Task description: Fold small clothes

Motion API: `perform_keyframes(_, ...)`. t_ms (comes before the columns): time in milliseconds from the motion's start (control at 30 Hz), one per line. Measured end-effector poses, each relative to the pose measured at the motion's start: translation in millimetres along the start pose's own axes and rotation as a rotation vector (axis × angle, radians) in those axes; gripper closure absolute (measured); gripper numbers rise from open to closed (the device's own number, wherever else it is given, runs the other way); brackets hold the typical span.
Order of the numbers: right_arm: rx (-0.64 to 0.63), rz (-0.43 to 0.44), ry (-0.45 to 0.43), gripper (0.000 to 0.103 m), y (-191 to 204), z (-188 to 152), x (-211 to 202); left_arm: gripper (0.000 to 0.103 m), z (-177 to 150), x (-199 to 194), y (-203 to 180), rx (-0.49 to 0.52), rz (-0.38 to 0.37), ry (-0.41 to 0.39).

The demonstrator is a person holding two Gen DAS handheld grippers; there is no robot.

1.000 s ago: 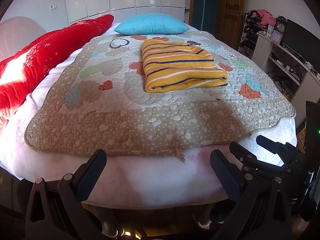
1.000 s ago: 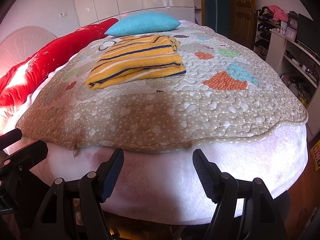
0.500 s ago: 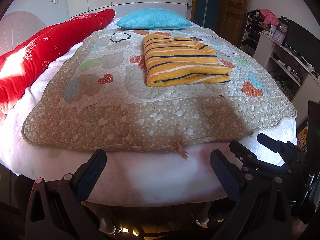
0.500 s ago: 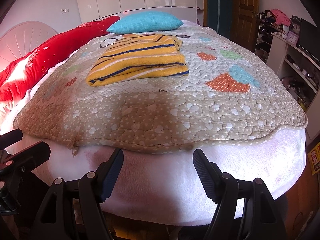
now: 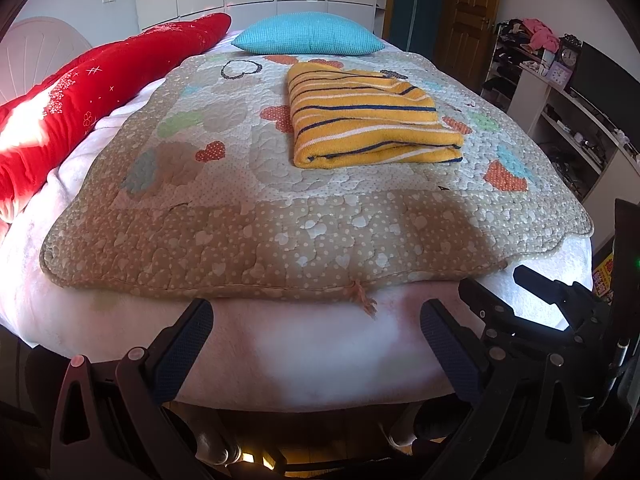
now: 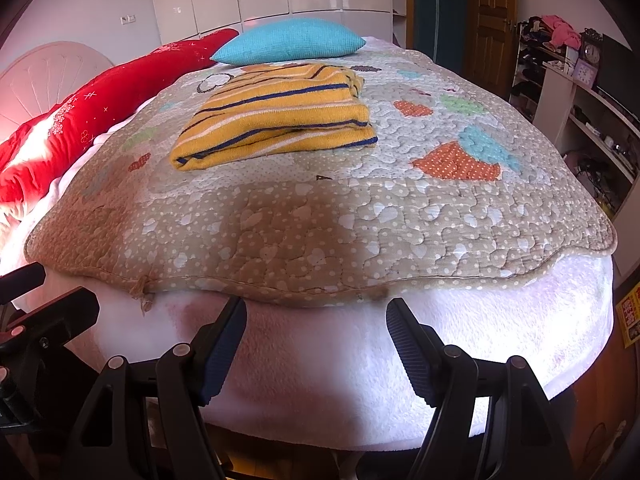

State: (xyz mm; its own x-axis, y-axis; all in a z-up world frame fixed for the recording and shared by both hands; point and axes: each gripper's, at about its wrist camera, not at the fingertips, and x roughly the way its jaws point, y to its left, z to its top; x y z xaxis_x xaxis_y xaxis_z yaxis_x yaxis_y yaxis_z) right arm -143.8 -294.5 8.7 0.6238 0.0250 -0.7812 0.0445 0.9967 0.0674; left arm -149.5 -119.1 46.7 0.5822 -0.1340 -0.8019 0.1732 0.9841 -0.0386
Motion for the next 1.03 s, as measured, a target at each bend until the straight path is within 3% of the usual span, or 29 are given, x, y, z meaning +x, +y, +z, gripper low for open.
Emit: perform_keyframes(1033,-0.057,-0.021,0.012,0.022,10.1,5.2,17.4,0.0,-6.2,19.7,11.9,-0.048,-0.039,0.064)
